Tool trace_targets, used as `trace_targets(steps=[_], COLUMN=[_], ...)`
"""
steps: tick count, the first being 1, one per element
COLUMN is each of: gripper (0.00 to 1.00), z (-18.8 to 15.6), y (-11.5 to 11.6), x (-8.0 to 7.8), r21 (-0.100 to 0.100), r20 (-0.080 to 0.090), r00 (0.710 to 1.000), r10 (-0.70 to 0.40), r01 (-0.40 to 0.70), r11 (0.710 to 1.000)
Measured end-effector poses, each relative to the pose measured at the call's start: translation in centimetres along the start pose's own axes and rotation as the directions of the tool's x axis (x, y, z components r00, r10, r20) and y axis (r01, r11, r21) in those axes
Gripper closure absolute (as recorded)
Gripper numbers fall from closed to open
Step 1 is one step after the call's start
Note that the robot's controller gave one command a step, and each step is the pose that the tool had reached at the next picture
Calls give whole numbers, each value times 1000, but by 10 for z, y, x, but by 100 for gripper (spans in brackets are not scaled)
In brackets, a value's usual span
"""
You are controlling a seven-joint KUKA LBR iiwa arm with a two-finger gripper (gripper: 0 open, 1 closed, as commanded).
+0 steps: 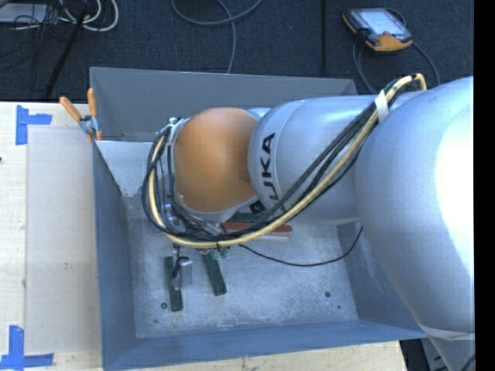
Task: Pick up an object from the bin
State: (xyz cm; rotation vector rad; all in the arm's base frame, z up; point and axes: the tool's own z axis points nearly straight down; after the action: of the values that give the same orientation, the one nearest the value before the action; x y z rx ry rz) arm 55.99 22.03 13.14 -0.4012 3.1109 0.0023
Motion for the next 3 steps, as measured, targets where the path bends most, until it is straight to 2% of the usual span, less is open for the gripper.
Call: trace_targets(steps=[1,2,3], gripper=[0,0,0], z=[21,15,45], y=[-7,14,13], x=[20,38,36], r21=[-2,-2,-3], r20=[-12,-6,-6], r00=[970,877,792], r10=[-241,-480,-610], r01=[241,480,610], r11=[971,878,792])
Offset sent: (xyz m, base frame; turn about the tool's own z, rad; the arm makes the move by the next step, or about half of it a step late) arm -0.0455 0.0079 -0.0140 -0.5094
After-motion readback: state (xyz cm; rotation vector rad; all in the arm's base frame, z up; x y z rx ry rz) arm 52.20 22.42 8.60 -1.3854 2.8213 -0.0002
